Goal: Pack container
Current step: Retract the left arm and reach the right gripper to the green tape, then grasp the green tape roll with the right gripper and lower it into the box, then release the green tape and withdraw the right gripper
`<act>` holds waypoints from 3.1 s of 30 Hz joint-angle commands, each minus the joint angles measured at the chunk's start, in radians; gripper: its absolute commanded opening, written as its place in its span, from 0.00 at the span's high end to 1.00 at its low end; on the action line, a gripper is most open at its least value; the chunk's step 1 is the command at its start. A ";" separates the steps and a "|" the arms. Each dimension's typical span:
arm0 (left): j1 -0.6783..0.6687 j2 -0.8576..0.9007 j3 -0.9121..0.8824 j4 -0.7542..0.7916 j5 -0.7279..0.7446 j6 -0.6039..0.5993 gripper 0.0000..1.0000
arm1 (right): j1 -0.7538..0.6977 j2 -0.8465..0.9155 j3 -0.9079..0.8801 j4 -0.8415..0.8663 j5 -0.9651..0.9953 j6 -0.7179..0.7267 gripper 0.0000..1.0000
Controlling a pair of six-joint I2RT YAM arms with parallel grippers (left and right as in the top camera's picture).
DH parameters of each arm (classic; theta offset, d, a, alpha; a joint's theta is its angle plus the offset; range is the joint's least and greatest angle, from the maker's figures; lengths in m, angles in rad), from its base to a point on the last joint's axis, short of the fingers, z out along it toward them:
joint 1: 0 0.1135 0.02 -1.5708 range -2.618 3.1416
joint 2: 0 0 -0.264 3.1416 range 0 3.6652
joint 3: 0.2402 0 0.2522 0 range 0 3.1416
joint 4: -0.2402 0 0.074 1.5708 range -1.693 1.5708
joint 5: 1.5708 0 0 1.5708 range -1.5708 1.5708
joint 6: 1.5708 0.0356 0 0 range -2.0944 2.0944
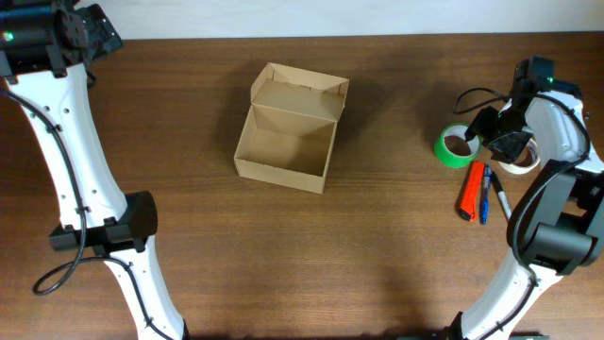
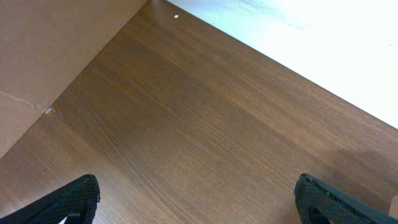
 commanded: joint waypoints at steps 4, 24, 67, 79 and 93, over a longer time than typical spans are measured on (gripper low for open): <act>0.003 -0.013 -0.006 -0.003 -0.010 0.009 0.00 | 0.009 0.075 -0.005 -0.004 0.019 0.040 0.42; 0.003 -0.013 -0.006 -0.003 -0.010 0.009 0.00 | 0.068 0.048 0.182 -0.167 0.016 -0.104 0.96; 0.003 -0.013 -0.006 -0.003 -0.010 0.009 0.00 | 0.923 0.350 0.753 -0.224 0.122 -0.263 0.96; 0.003 -0.013 -0.006 -0.003 -0.010 0.009 0.00 | 0.923 0.414 0.747 -0.186 0.120 -0.255 0.96; 0.003 -0.013 -0.006 -0.003 -0.010 0.009 0.00 | 0.923 0.449 0.747 -0.161 0.129 -0.260 0.69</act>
